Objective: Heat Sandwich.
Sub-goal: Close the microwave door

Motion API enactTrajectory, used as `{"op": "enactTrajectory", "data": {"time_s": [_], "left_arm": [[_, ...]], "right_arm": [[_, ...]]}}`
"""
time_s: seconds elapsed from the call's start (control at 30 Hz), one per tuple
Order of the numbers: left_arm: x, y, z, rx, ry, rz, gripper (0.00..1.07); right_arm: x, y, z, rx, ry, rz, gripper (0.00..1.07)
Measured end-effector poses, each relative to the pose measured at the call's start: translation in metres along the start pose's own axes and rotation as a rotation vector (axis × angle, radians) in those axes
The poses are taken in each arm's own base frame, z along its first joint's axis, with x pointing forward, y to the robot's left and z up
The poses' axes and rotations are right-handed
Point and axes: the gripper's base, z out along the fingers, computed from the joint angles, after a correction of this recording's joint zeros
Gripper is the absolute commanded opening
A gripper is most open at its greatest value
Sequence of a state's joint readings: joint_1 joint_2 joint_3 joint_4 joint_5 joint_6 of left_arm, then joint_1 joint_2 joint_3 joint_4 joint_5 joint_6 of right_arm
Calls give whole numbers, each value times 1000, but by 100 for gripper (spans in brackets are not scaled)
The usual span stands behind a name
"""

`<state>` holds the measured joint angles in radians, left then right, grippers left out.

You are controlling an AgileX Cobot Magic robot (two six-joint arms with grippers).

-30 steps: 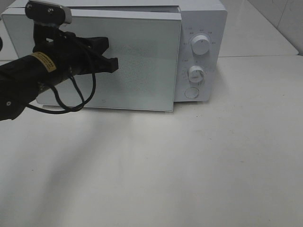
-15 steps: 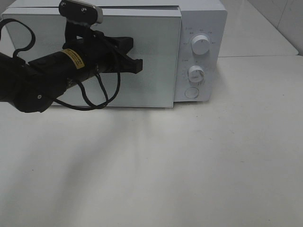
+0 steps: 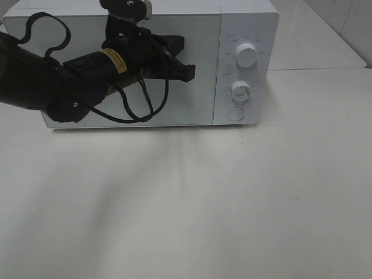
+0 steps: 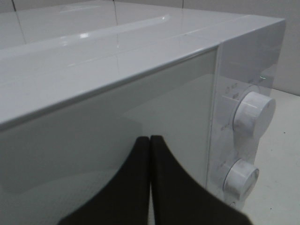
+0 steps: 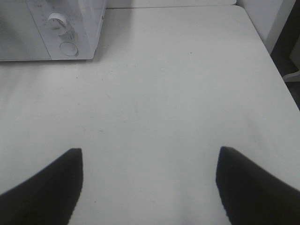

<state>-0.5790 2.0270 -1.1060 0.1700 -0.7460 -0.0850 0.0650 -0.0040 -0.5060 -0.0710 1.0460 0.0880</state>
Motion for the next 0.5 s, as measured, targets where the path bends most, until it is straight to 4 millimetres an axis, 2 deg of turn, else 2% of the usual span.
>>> {"op": "enactTrajectory", "data": {"time_s": [0.1,0.5], "left_arm": [[-1,-5,8,26,-10,22,0],[-4,-7,11,40,-19,38,0]], "right_arm": [[0,0,0,0,0,0,75],[0,0,0,0,0,0,75]]}}
